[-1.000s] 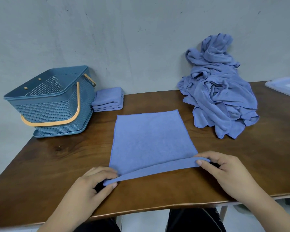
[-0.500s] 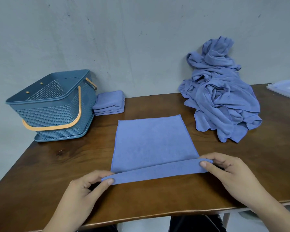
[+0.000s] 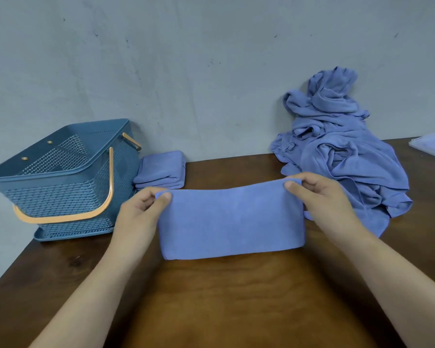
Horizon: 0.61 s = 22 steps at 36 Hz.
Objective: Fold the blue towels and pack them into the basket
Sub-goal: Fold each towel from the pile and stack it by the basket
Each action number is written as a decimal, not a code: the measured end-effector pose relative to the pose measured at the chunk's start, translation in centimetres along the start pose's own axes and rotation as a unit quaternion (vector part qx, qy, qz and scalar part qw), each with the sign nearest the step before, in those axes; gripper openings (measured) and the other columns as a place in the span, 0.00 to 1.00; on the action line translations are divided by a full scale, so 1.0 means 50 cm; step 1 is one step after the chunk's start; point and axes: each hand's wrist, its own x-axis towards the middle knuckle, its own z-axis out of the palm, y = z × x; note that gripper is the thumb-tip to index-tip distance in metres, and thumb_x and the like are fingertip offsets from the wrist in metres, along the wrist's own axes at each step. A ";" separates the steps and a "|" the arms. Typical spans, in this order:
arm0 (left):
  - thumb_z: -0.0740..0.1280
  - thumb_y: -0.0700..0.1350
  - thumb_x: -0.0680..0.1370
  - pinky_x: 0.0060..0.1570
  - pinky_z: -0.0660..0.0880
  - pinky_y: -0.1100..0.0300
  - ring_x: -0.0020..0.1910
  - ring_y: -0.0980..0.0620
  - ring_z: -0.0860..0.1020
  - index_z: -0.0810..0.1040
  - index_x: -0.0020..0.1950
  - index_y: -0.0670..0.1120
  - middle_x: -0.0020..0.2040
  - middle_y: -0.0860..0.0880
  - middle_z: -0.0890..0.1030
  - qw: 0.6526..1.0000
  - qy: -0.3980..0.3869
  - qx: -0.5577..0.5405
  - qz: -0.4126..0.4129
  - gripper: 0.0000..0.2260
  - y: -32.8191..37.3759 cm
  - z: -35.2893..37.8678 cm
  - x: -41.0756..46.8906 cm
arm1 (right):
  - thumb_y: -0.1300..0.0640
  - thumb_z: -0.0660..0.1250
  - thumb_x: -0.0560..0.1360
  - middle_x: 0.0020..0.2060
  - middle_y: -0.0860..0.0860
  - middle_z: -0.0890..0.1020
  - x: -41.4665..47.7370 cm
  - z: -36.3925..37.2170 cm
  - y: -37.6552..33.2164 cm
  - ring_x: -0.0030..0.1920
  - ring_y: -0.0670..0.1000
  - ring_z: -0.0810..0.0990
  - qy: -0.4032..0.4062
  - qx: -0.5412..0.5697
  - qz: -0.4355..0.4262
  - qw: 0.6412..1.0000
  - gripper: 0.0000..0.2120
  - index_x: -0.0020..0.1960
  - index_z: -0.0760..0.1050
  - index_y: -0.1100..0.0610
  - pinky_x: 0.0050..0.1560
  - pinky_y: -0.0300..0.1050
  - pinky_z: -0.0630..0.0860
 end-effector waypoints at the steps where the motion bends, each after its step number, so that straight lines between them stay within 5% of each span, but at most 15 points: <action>1: 0.70 0.57 0.81 0.55 0.77 0.53 0.55 0.54 0.86 0.85 0.56 0.52 0.52 0.51 0.88 1.000 0.002 0.004 -0.015 0.11 -0.011 0.008 0.025 | 0.51 0.70 0.82 0.51 0.44 0.88 0.023 0.007 0.009 0.55 0.42 0.86 0.010 -0.007 0.002 1.000 0.05 0.54 0.86 0.46 0.53 0.42 0.76; 7: 0.71 0.57 0.82 0.50 0.76 0.58 0.56 0.57 0.84 0.80 0.61 0.58 0.55 0.56 0.86 0.988 0.021 0.076 -0.132 0.09 -0.112 0.046 0.101 | 0.46 0.69 0.83 0.51 0.44 0.85 0.094 0.053 0.111 0.53 0.41 0.82 0.016 -0.087 0.085 0.992 0.13 0.67 0.77 0.43 0.50 0.37 0.74; 10: 0.72 0.59 0.80 0.53 0.77 0.54 0.51 0.62 0.84 0.75 0.63 0.66 0.52 0.59 0.87 0.988 -0.007 0.100 -0.118 0.13 -0.138 0.035 0.101 | 0.45 0.69 0.81 0.43 0.47 0.86 0.095 0.045 0.147 0.45 0.47 0.83 0.002 -0.126 0.081 0.989 0.09 0.60 0.74 0.37 0.47 0.46 0.78; 14: 0.74 0.44 0.80 0.52 0.78 0.52 0.51 0.59 0.85 0.78 0.59 0.65 0.50 0.57 0.88 0.989 -0.039 0.116 -0.085 0.16 -0.156 0.032 0.096 | 0.54 0.71 0.80 0.43 0.43 0.85 0.091 0.040 0.164 0.48 0.49 0.84 -0.036 -0.141 0.055 0.988 0.05 0.52 0.79 0.43 0.51 0.50 0.78; 18: 0.71 0.42 0.81 0.51 0.76 0.55 0.50 0.58 0.85 0.83 0.53 0.58 0.48 0.57 0.87 0.986 -0.053 0.151 -0.052 0.10 -0.165 0.032 0.095 | 0.58 0.70 0.81 0.44 0.41 0.87 0.094 0.043 0.173 0.48 0.43 0.84 -0.029 -0.156 0.053 0.986 0.11 0.46 0.83 0.44 0.51 0.41 0.78; 22: 0.70 0.42 0.83 0.52 0.78 0.56 0.51 0.60 0.85 0.85 0.52 0.59 0.49 0.58 0.87 0.989 -0.028 0.138 -0.052 0.11 -0.164 0.034 0.092 | 0.60 0.68 0.82 0.46 0.34 0.86 0.097 0.049 0.173 0.50 0.36 0.82 0.018 -0.168 0.037 0.985 0.13 0.50 0.83 0.42 0.46 0.29 0.72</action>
